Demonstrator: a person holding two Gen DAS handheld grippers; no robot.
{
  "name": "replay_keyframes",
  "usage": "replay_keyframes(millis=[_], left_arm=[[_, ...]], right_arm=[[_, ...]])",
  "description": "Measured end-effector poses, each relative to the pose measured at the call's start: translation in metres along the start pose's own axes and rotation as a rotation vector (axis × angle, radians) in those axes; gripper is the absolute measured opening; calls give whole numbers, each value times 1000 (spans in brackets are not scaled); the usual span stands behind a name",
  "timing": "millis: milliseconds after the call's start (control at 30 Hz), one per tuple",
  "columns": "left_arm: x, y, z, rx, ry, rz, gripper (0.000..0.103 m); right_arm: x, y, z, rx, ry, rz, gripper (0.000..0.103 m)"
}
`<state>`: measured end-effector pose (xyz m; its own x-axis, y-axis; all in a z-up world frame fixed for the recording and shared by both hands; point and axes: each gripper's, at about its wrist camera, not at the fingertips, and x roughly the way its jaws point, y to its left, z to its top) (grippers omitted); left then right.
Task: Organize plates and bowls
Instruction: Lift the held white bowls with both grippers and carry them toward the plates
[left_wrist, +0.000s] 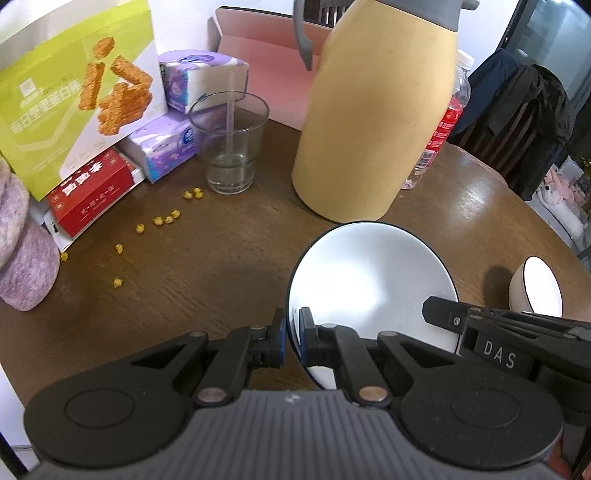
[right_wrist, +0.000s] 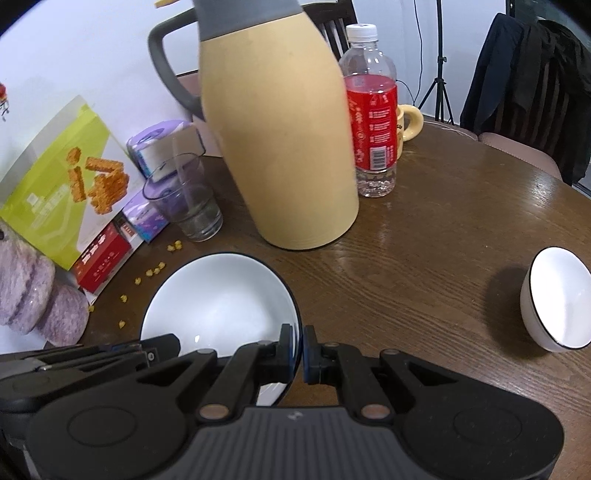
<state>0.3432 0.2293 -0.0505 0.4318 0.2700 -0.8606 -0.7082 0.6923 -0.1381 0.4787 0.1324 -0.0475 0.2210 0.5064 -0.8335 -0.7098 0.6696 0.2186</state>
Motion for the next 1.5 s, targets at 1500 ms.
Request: replay_keyframes(millis=[1500], left_arm=[[-13,77,-64,-34,63,75,7]], right_arm=[[27,66,-83,-79,89,82,5]])
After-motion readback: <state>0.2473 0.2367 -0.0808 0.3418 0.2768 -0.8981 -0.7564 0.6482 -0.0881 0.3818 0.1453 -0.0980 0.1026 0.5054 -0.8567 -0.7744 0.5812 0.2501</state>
